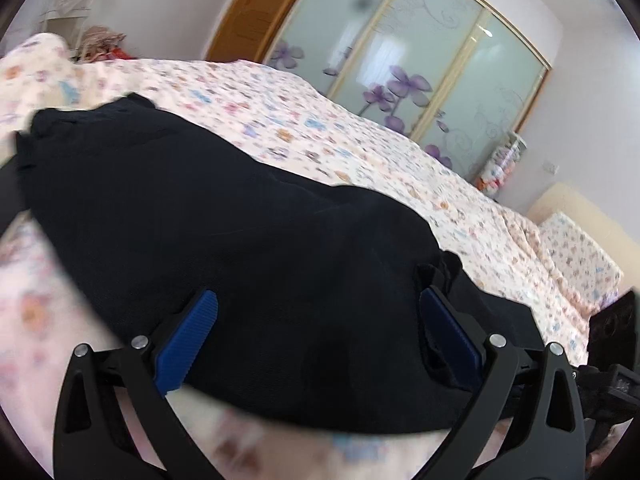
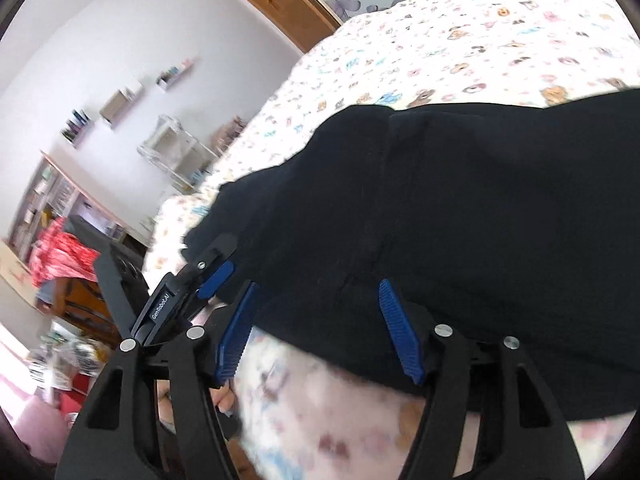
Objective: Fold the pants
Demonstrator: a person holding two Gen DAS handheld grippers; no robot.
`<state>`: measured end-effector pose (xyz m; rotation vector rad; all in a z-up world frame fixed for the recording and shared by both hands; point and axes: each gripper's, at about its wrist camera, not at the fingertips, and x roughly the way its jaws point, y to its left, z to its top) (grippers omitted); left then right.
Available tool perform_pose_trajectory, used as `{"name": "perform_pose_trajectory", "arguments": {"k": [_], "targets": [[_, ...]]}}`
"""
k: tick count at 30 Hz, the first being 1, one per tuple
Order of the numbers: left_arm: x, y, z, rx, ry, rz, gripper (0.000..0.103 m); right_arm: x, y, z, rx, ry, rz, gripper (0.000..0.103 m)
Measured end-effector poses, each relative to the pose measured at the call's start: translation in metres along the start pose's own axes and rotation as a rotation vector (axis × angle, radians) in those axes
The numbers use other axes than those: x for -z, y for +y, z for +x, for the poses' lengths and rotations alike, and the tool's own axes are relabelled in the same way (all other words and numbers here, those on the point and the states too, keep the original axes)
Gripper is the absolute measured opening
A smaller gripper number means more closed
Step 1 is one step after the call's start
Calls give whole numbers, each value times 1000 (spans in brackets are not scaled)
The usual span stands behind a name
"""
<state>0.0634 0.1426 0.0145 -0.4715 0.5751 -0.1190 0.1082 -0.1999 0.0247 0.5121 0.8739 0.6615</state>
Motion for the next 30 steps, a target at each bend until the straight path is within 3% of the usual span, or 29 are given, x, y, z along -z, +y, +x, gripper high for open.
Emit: {"name": "perform_pose_trajectory", "arguments": {"k": [3,6,11,18,20,23,25,28,30], "targets": [[-5,17,-25,20,9,-63,101,11,-10,-25,-5,-32,-20,73],[-15,44,-36,14,67,-179,101,22,-21,-40,-2,-43,-7,73],[-33,89,-38,3,125,-387,97,32,-32,-45,-17,-56,34,77],[-49,125,-13,-8,208,-543,97,38,-33,-43,-16,-54,26,77],[-53,133,-5,-8,218,-570,97,38,-32,-43,-16,-52,20,77],[-68,132,-8,-15,183,-539,78,40,-33,-44,-23,-54,15,77],[-78,126,-9,-4,164,-526,78,42,-34,-45,-24,-57,7,77],[-83,123,-1,-67,183,-501,77,44,-32,-45,-19,-59,0,77],[-83,123,5,-117,189,-492,69,44,-30,-44,-16,-60,-10,77]]}}
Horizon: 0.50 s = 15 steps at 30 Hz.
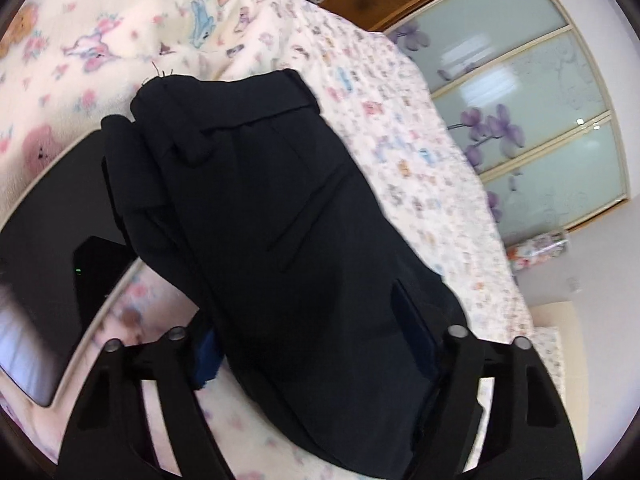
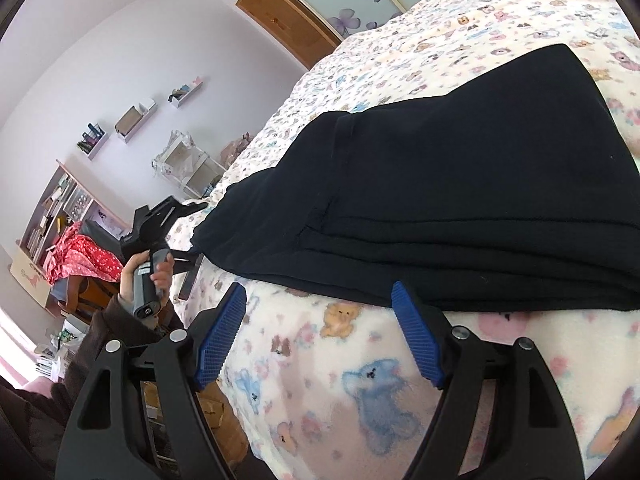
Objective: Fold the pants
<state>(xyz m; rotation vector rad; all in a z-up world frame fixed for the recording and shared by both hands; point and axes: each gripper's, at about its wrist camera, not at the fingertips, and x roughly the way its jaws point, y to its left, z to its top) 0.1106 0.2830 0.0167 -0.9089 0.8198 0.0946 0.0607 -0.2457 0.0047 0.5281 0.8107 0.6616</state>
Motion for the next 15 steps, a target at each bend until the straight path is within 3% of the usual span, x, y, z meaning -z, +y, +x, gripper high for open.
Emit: {"name": "perform_pose_trajectory", "arguments": {"k": [2,6,10,12,15], "targets": [[-1,1,3,-21,-10,-15,63,0,1,0,-4,2,-4,77],[-2,2,3,-84,-33,-30,32,3,-2,-4,-31,-29,-2,77],[-3,-15,-3,-165,-61,31,23,4,-7,-18,-40,-87,-4,77],[-2,-38,-6,-225,-91,94,19,1,-18,-35,-46,-166,29,78],[8,-94,-14,-305,-170,290,17,-3,-37,-57,-52,-267,108,82]]}}
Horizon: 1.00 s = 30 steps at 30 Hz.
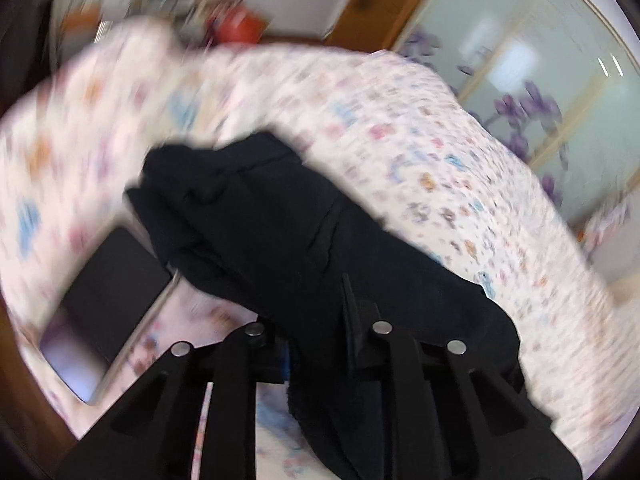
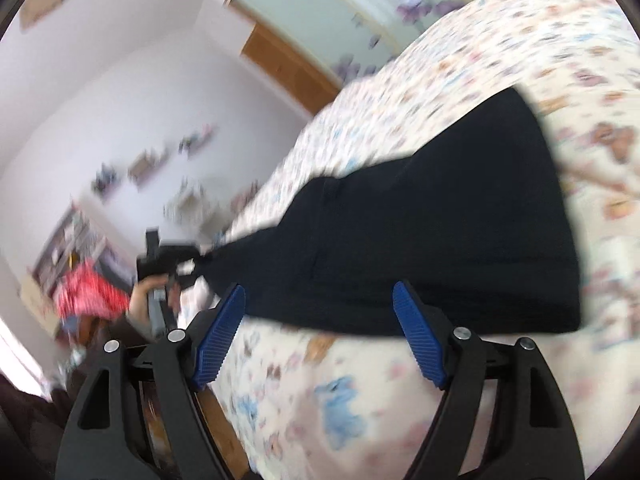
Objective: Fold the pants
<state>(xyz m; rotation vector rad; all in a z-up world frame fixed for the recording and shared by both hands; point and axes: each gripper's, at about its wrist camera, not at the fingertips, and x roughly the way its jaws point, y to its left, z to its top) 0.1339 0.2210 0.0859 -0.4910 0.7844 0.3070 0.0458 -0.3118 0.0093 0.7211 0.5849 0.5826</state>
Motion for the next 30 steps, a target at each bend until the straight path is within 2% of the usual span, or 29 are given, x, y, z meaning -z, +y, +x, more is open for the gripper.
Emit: {"name": "perform_pose_trajectory", "arguments": {"k": [3,6,9,11,13,14,15,18,19,20,21,22,24,28,29,30], "targets": [[5,-63,-25,-17,-108,215,16,-6,-17,-15,-16,-87,89,82],[32,-135,-51,38,-201,442,16,-7,-24,-18,-21,-114,124,82],[95,-202,-76,132,-261,720,16,-7,-27,-20,2,-139,130,82],[137,-230,-83,201,-272,869,16,-7,-31,-22,15,-161,159,82],[180,-245,-86,270,-259,991,16,-8,-36,-26,18,-191,194,82],[203,-250,-83,316,-226,1043,16,-7,-40,-29,25,-205,207,82],[219,-252,-79,346,-185,1069,16,-6,-45,-32,34,-216,218,82],[244,-250,-57,375,-91,1085,14,-6,-54,-33,26,-230,263,82],[248,-250,-47,413,-21,1080,15,-6,-54,-32,27,-229,265,82],[253,-250,-40,410,19,1086,15,-6,-54,-31,30,-226,261,82],[264,-247,-40,391,6,1106,15,-6,-53,-31,29,-223,259,83],[276,-243,-41,371,-43,1146,15,-6,-53,-31,22,-227,260,83],[284,-240,-42,358,-76,1172,17,-7,-56,-31,3,-232,272,84],[283,-231,-45,403,-58,1126,25,-12,-58,-34,-24,-219,293,84],[281,-228,-49,438,-41,1097,34,-14,-57,-35,-45,-209,302,84],[278,-223,-54,483,-25,1064,48,-16,-56,-35,-65,-202,309,84]]}}
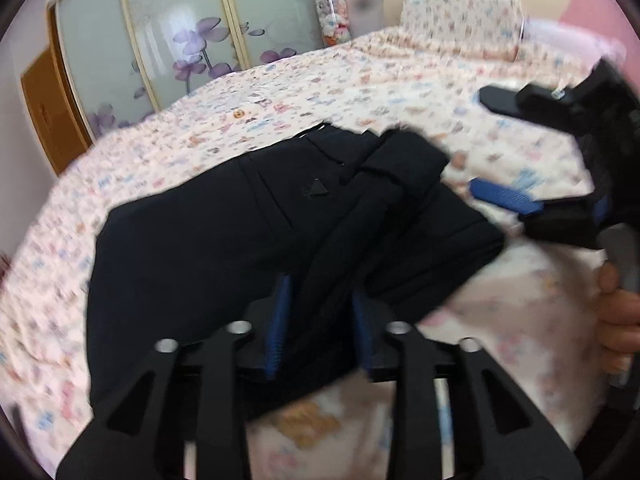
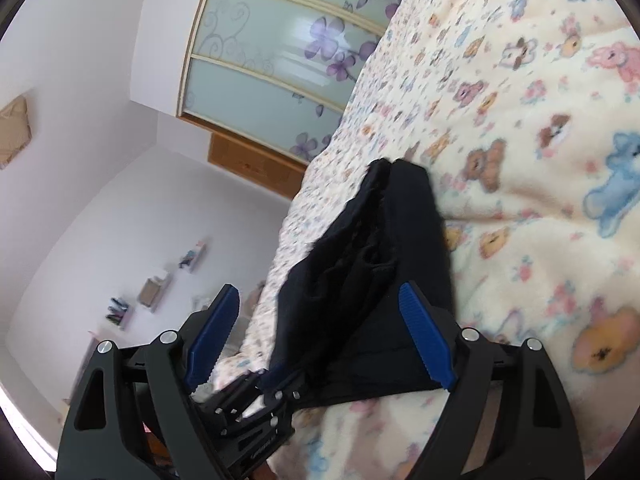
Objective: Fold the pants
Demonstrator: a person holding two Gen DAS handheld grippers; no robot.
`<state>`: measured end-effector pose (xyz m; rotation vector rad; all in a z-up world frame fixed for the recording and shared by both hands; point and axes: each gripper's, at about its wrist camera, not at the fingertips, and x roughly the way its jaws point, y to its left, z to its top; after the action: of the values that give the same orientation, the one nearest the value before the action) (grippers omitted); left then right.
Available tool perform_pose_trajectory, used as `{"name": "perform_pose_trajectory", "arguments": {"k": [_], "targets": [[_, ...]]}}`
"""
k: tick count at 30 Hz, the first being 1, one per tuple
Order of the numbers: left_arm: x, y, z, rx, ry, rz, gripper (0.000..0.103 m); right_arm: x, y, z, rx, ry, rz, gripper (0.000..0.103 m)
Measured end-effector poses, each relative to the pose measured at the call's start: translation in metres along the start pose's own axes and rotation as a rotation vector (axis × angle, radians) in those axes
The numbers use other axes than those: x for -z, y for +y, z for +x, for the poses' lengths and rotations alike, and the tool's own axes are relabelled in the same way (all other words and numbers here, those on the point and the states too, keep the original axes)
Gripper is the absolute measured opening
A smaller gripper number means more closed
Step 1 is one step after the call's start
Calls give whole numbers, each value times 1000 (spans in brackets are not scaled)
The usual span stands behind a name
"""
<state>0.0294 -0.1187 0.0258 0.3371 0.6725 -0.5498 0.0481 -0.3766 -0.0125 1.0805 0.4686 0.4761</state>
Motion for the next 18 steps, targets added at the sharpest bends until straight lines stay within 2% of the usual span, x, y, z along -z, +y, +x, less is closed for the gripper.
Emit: {"name": "perform_pose_trajectory", "arguments": {"k": [1,2,3,4,6,9,12,17,18], "targets": [[2,1,-6,20,-19,-26,57,-2,2,1,-17,10,7,84],[6,8,-17,38,-53,-70,75,-5,6,3,-28,27,12,84],[3,13,-23,51,-79,-105,84,-8,7,6,-26,42,16,84],[6,21,-31,63,-109,-143,86,-11,9,10,-4,73,28,84],[10,40,-44,38,-160,-236,94,-14,10,17,35,116,53,84],[14,69,-49,-36,-191,-369,98,-17,9,26,117,147,80,83],[20,88,-47,-56,-166,-451,99,-18,7,34,184,157,98,82],[35,93,-47,-68,-131,-471,99,-23,3,52,313,162,99,81],[37,94,-47,-67,-129,-473,99,-23,2,56,337,165,89,77]]}}
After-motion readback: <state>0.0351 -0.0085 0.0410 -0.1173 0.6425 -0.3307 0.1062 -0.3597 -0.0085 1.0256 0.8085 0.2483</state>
